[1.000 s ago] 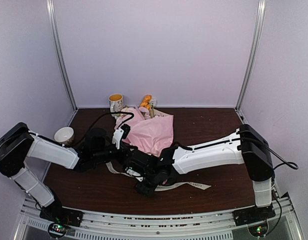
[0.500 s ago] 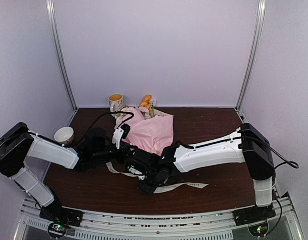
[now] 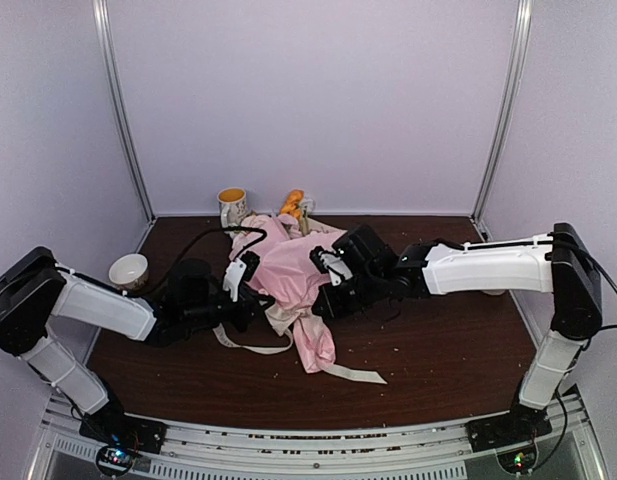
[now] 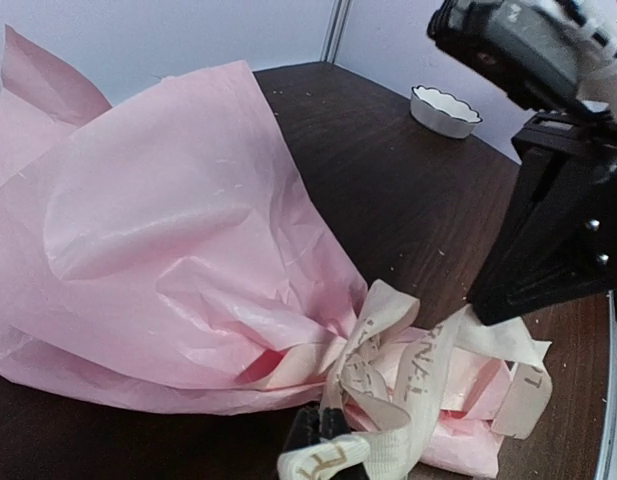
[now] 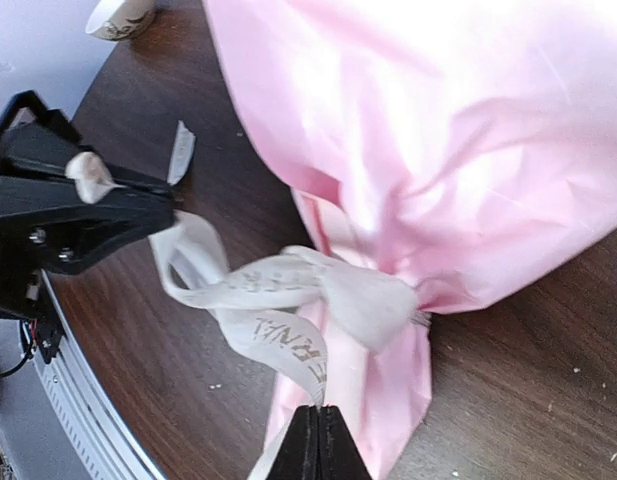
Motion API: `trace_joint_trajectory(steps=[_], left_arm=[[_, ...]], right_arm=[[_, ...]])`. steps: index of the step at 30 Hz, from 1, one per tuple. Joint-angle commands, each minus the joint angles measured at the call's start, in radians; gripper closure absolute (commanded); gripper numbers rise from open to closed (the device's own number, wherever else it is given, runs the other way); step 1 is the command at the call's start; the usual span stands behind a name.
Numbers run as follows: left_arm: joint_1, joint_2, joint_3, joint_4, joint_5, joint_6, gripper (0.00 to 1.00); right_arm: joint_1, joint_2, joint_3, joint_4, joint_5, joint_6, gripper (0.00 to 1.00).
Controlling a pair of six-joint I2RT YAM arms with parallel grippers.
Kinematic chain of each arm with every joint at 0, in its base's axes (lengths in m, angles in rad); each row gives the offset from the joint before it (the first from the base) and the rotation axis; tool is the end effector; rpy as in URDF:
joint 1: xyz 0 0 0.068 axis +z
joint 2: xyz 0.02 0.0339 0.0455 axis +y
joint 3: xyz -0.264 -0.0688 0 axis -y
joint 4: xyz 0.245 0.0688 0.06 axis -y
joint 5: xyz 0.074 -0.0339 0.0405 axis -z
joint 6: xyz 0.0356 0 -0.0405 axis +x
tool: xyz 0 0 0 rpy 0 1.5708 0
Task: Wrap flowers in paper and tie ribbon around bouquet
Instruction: Cross the half-tied ribbon over the folded bouquet.
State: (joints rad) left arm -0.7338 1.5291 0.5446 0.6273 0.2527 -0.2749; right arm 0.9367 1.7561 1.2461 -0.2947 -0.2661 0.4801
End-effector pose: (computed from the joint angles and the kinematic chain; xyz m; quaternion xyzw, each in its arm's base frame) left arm 0.2140 -0.2049 0.1685 0.2553 0.7772 -0.3640 0.4452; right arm 0.2217 0.3172 0.2277 -0.2564 0.8843 0.3345 0.2013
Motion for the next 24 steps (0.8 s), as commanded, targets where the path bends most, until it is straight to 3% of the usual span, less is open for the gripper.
trace_joint_trajectory(steps=[1,14,20,22,24], left_arm=[[0.005,-0.026,-0.008,0.039,0.052,0.018,1.0],[0.005,-0.022,0.009,-0.021,0.033,0.011,1.0],[0.005,-0.012,0.049,-0.113,0.008,0.012,1.0],[0.004,-0.016,0.063,-0.169,0.0,-0.001,0.94],[0.005,-0.038,0.047,-0.177,-0.005,-0.037,0.78]], right_arm=[[-0.066,-0.005,-0.075,-0.022,0.033,0.071,1.0],[-0.225,-0.09,-0.166,-0.006,0.092,0.102,1.0],[-0.214,-0.07,-0.174,0.083,-0.025,0.106,1.0],[-0.196,-0.061,-0.156,0.091,-0.035,0.106,1.0],[-0.182,-0.054,-0.138,0.082,-0.024,0.101,1.0]])
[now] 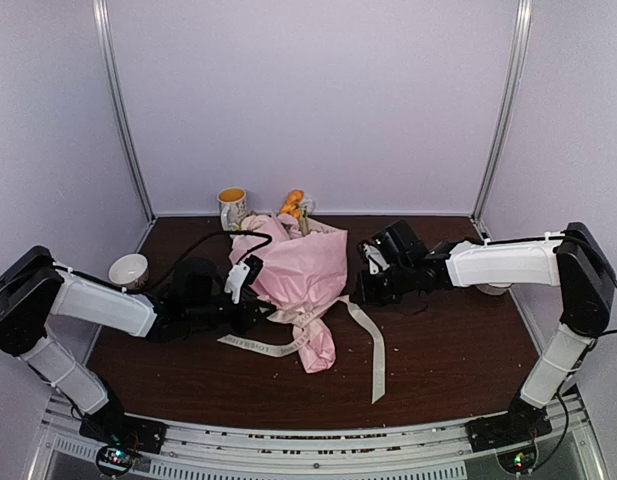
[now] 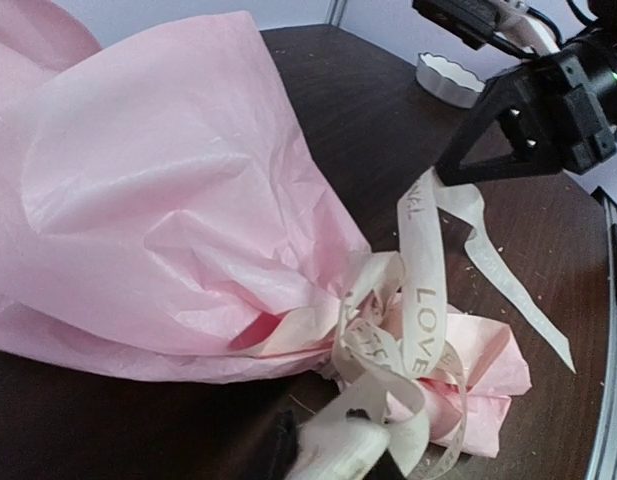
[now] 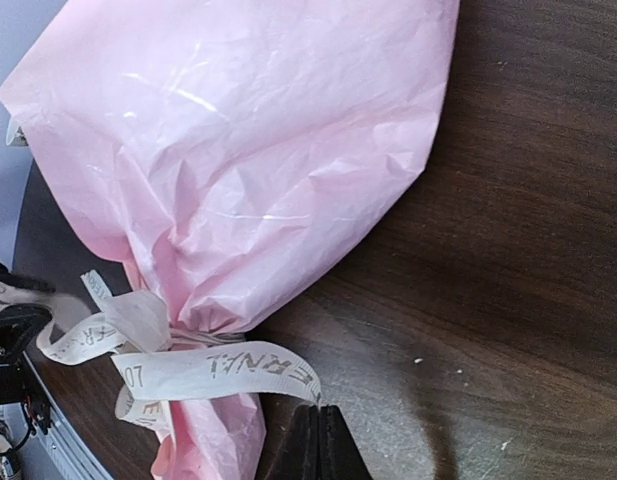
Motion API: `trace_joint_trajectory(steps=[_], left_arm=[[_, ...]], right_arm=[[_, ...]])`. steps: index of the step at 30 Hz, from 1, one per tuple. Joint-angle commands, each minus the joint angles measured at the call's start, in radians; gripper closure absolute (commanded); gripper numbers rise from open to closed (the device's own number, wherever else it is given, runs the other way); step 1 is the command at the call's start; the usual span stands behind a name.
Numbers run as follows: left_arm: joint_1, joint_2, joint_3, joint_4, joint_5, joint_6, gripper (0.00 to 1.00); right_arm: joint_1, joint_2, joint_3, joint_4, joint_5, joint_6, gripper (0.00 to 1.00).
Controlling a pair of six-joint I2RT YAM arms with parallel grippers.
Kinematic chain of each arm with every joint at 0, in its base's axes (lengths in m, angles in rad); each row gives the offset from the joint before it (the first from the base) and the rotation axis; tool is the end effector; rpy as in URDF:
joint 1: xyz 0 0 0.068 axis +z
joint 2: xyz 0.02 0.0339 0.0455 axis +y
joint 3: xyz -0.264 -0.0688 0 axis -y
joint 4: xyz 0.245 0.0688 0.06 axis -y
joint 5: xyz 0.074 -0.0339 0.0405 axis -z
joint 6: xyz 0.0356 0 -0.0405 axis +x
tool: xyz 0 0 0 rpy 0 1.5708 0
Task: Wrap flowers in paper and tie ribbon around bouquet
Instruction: Cross the half-tied ribbon over the folded bouquet.
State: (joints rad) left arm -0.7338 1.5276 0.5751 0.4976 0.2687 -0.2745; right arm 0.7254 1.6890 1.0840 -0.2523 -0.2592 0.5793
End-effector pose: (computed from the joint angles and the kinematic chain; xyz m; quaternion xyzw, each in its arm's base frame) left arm 0.2141 -0.2058 0.1648 0.2604 0.8025 -0.3529 0.4045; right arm 0.2616 0.2442 0.2037 -0.1128 0.9234 0.3065 0.2017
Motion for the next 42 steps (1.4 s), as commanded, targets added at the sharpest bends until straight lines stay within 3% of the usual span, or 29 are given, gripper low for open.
trace_joint_trajectory(steps=[1,6,11,15,19,24,28,34,36,39,42], left_arm=[[0.005,-0.052,-0.003,-0.041,-0.025,-0.052,0.68],[0.005,-0.153,-0.062,-0.104,-0.031,-0.083,0.31],[-0.007,-0.305,-0.137,-0.169,-0.052,-0.129,0.2],[-0.014,-0.398,-0.158,-0.214,-0.077,-0.058,0.25],[-0.013,-0.287,-0.003,-0.257,-0.055,0.143,0.34],[-0.013,-0.032,0.195,-0.292,0.119,0.28,0.18],[-0.014,0.073,0.257,-0.259,0.181,0.361,0.16],[-0.013,0.207,0.416,-0.375,0.21,0.423,0.16],[-0.012,0.228,0.445,-0.391,0.153,0.428,0.2],[0.001,0.258,0.481,-0.426,0.111,0.447,0.43],[0.002,0.283,0.516,-0.488,0.167,0.48,0.42]], right_arm=[[0.031,0.014,0.031,0.039,-0.03,0.001,1.0],[0.034,0.025,0.048,0.035,-0.039,-0.008,1.0],[0.042,0.036,0.068,0.033,-0.056,-0.023,1.0],[0.047,0.041,0.075,0.029,-0.064,-0.033,1.0],[0.055,0.058,0.099,0.022,-0.084,-0.032,1.0],[0.061,0.062,0.107,0.036,-0.092,-0.014,1.0],[0.059,0.055,0.104,0.029,-0.075,-0.012,1.0],[0.054,0.049,0.104,0.022,-0.055,-0.021,1.0],[0.052,0.05,0.103,0.024,-0.056,-0.021,1.0],[0.052,0.052,0.1,0.03,-0.061,-0.024,1.0],[0.049,0.051,0.1,0.034,-0.065,-0.027,1.0]])
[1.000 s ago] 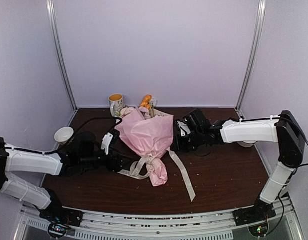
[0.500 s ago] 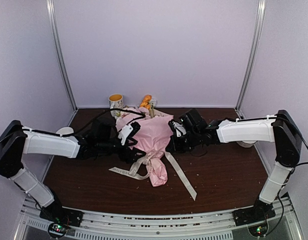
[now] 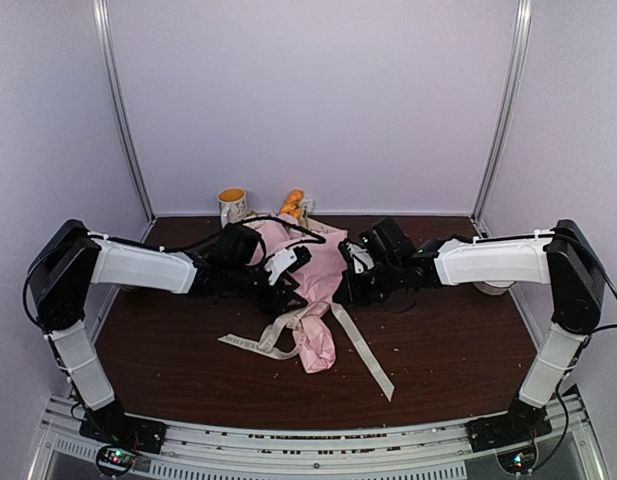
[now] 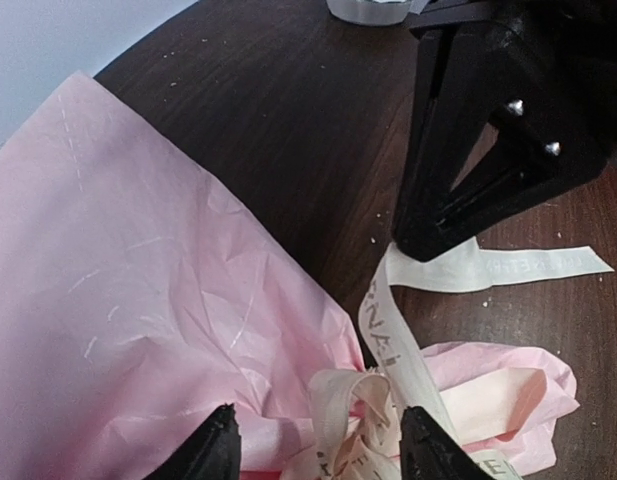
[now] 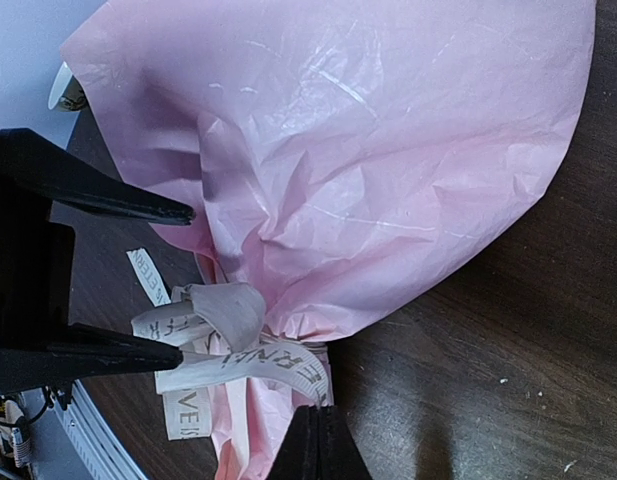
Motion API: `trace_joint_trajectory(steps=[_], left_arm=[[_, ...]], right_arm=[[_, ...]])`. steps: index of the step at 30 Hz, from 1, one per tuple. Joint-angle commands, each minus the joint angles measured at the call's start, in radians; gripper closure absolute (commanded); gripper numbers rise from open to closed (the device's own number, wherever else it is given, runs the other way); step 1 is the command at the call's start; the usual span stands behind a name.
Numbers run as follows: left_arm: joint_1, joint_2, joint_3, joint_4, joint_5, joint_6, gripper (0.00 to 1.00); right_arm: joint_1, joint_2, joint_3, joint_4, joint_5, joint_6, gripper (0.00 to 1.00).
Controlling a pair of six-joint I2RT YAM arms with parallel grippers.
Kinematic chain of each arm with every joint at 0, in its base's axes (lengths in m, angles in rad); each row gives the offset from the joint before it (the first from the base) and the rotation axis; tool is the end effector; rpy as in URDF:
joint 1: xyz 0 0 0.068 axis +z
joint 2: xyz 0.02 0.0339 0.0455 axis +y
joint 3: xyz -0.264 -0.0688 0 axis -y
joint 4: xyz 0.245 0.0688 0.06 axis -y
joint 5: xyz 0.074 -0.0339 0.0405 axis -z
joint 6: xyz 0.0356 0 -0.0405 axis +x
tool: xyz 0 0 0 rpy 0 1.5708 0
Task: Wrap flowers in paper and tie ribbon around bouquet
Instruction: Cross the half-tied ribbon over the folded bouquet.
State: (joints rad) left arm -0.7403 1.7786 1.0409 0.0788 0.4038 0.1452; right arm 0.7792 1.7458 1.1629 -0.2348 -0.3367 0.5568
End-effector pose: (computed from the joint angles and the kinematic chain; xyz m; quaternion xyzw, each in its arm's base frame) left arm 0.2715 -0.2670 0.1861 0.4566 0.7570 -0.2986 0.3596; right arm 0.2600 0.2734 0.2102 -0.1630 0.9043 0.3469 0.1881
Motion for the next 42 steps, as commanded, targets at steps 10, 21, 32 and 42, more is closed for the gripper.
trace_joint_trajectory(steps=[10,21,32,42], left_arm=[[0.09,0.004,0.03,0.02,0.182,-0.059,0.32],[0.043,0.057,0.068,-0.122,0.199,0.067,0.12],[0.037,0.12,0.131,-0.136,-0.038,0.05,0.52],[0.01,0.146,0.134,-0.138,-0.033,0.057,0.63]], right_arm=[[-0.011,-0.009,0.017,0.011,0.018,-0.015,1.0],[-0.015,-0.007,0.016,0.018,0.013,-0.016,1.0],[-0.015,-0.012,0.003,0.03,-0.001,-0.009,1.0],[-0.007,-0.012,-0.008,0.082,-0.093,-0.01,1.0]])
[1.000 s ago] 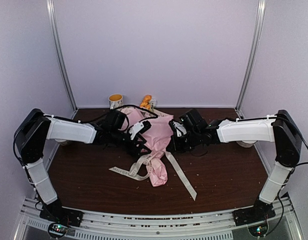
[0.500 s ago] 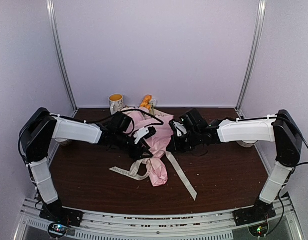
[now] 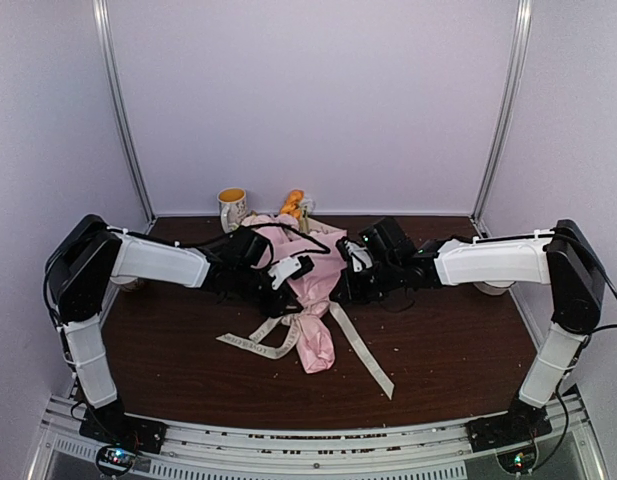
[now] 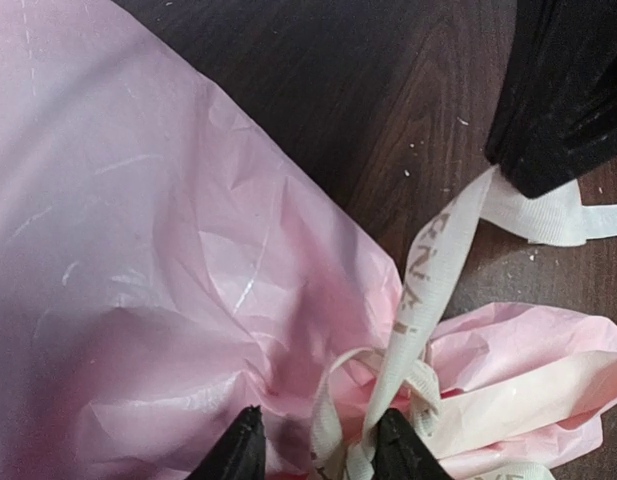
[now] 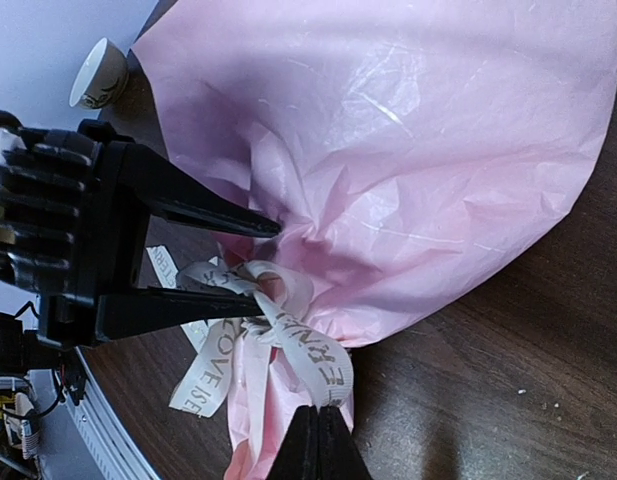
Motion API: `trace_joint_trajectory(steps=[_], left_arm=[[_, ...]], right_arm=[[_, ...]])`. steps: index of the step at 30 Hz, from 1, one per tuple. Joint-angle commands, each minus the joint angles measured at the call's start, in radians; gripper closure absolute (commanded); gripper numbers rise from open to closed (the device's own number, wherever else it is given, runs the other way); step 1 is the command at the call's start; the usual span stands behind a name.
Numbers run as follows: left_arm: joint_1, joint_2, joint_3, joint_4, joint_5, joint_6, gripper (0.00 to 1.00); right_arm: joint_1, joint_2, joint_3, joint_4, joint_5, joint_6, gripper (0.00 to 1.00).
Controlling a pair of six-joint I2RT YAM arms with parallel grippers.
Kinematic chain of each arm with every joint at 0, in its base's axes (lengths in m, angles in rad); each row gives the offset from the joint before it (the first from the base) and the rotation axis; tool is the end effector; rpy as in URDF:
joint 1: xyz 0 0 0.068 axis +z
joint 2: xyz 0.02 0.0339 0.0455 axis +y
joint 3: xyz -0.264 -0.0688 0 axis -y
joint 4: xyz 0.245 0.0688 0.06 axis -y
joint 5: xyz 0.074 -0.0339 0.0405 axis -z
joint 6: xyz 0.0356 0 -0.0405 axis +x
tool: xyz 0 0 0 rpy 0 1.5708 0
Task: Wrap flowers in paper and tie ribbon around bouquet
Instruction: Cross the half-tied ribbon over the folded bouquet.
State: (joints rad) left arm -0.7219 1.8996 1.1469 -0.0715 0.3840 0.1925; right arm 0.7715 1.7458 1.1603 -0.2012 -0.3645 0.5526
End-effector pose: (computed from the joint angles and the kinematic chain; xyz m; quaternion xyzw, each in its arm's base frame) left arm 0.2897 -0.2728 0.1611 0.4659 0.7894 -0.2651 0.2990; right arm 0.2629 0.2734 0.2121 -0.1681 0.8958 0.3631 0.1934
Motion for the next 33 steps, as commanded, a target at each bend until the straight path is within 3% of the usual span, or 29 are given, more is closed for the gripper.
trace_joint_trajectory(steps=[1,4,7,9,12,15,22,28,33], left_arm=[[-0.008,0.027,0.031,0.006,-0.016,0.011,0.68],[-0.008,0.03,0.043,-0.013,0.004,0.017,0.77],[-0.008,0.02,0.038,-0.017,0.017,0.013,0.89],[-0.01,0.004,0.024,-0.005,0.015,0.009,0.91],[-0.015,-0.023,-0.016,0.035,0.003,0.004,0.9],[-0.016,-0.034,-0.037,0.057,-0.006,-0.006,0.84],[-0.016,-0.049,-0.062,0.093,-0.073,-0.064,0.73],[-0.014,-0.063,-0.091,0.127,-0.084,-0.091,0.65],[-0.014,-0.059,-0.103,0.136,-0.105,-0.103,0.59]], right_arm=[[0.005,-0.012,-0.005,0.048,-0.081,-0.016,1.0],[0.011,-0.021,-0.016,0.049,-0.135,-0.038,1.0],[0.004,-0.049,-0.031,0.043,-0.182,-0.067,0.78],[-0.015,-0.073,-0.036,0.039,-0.21,-0.089,0.61],[-0.071,-0.091,-0.035,0.073,-0.251,-0.078,0.52],[-0.116,-0.05,-0.009,0.136,-0.257,0.0,0.53],[-0.104,0.182,0.178,0.07,-0.271,0.037,0.73],[-0.073,0.266,0.266,0.006,-0.266,0.008,0.74],[-0.047,0.31,0.276,0.052,-0.299,0.043,0.73]])
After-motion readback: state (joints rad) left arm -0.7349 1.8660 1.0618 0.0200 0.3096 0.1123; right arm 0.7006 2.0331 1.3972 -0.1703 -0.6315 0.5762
